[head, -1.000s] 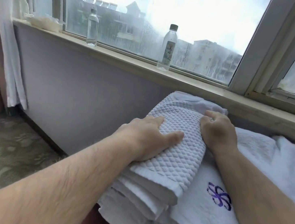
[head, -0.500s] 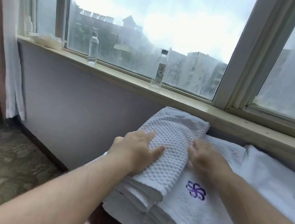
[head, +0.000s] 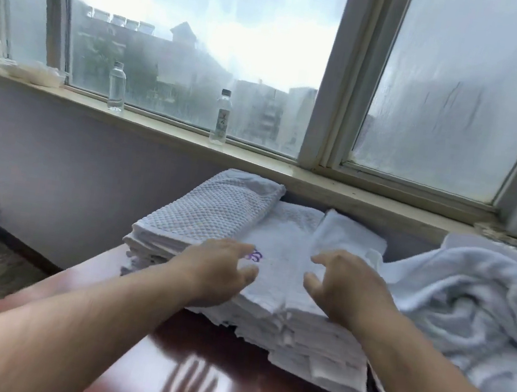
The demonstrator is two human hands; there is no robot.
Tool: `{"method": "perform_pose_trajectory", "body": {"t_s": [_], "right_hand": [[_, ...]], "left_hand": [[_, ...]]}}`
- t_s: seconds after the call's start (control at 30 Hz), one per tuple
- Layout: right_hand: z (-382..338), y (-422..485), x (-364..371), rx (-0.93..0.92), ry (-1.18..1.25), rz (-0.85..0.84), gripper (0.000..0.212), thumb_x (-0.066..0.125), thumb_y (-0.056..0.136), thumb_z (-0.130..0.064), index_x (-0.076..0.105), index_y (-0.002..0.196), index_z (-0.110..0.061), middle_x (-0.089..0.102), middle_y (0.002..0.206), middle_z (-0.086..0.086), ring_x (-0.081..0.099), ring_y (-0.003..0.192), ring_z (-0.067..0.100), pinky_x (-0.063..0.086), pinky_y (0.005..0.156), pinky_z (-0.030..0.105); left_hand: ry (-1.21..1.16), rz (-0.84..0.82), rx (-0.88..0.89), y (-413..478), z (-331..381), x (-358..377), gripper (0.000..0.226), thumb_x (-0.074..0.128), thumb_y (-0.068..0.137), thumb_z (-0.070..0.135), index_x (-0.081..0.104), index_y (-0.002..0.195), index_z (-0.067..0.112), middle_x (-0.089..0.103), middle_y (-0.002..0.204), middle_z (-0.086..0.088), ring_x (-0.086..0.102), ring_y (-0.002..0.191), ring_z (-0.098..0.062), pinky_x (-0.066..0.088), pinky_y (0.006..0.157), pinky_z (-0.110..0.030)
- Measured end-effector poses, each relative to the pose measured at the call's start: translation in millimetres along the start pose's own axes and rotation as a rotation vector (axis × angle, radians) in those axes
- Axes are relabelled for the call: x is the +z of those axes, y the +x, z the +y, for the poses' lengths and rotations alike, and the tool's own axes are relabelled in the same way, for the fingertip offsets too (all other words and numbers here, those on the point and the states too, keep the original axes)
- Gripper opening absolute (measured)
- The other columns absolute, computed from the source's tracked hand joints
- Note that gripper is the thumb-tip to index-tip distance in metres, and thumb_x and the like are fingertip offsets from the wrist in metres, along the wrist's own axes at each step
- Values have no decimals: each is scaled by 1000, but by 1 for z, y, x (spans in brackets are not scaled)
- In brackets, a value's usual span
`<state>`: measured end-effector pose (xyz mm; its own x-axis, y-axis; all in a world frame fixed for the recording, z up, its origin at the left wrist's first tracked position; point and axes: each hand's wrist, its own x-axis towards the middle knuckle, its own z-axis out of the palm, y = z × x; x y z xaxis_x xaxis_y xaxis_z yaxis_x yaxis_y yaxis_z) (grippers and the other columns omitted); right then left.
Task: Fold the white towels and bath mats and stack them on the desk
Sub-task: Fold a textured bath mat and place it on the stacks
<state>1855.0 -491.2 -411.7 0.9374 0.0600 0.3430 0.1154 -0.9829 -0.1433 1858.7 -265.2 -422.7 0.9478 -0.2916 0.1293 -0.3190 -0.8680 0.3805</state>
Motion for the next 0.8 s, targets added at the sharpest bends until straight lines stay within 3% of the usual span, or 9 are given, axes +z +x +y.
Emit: {"method": "perform_pose_trajectory", "body": {"t_s": [0.1,0.2,0.37,0.5,0.57,0.63,0.7,0.77,0.8], "right_hand": [[73,-67,-28,254,239,187,25,59,89,-37,75,104,-26,74,106,-6,65,109,23,46,83,31],[145,-135,-41,468,341,433,17,60,88,-33,69,76,-23,69,76,-8,66,90,27,43,70,33],[218,-191,-30,590,196,704,48,43,85,-47,75,107,-20,68,125,4,56,120,30,43,99,50],[262,-205,7,763,146,187,59,44,100,-46,35,155,-28,22,166,3,23,149,25,23,119,49],[273,-202,17,762,188,218,59,49,97,-41,37,154,-30,23,165,0,23,148,24,23,118,48],[276,-200,20,724,194,386,53,54,93,-36,50,145,-27,36,156,1,31,141,23,31,113,45],[273,-202,22,606,205,609,36,56,93,-32,64,126,-24,55,132,0,48,122,14,41,99,26],[266,-202,20,498,247,700,20,51,91,-34,69,94,-23,64,93,-7,58,87,6,42,69,9],[264,-201,21,502,335,676,28,50,91,-36,67,79,-18,61,72,-5,57,71,10,41,54,15]], "left_hand": [[-7,82,84,-7,63,24,48,48,98,40,50,145,34,49,151,8,41,140,-13,31,116,-31],[-90,104,259,-15,135,73,43,53,92,28,62,134,34,58,140,11,50,131,-12,36,110,-27],[-186,50,415,-8,223,171,47,46,95,29,52,140,40,47,143,21,39,135,-6,36,110,-26],[-191,27,322,11,249,232,65,39,98,57,21,157,39,15,166,10,10,151,-15,11,121,-31],[-99,66,283,19,254,254,67,32,94,63,19,156,41,12,166,8,6,149,-15,11,120,-37],[-112,103,226,30,259,262,65,33,90,62,23,152,45,19,162,10,11,145,-15,16,116,-42],[-129,129,191,40,260,262,58,40,92,59,30,149,48,27,158,10,18,142,-18,21,113,-44],[-164,161,181,46,260,260,51,45,93,55,43,143,50,43,144,4,31,132,-22,30,108,-44],[-202,169,175,48,259,259,48,46,93,53,48,140,49,49,132,1,36,125,-23,34,104,-43]]}}
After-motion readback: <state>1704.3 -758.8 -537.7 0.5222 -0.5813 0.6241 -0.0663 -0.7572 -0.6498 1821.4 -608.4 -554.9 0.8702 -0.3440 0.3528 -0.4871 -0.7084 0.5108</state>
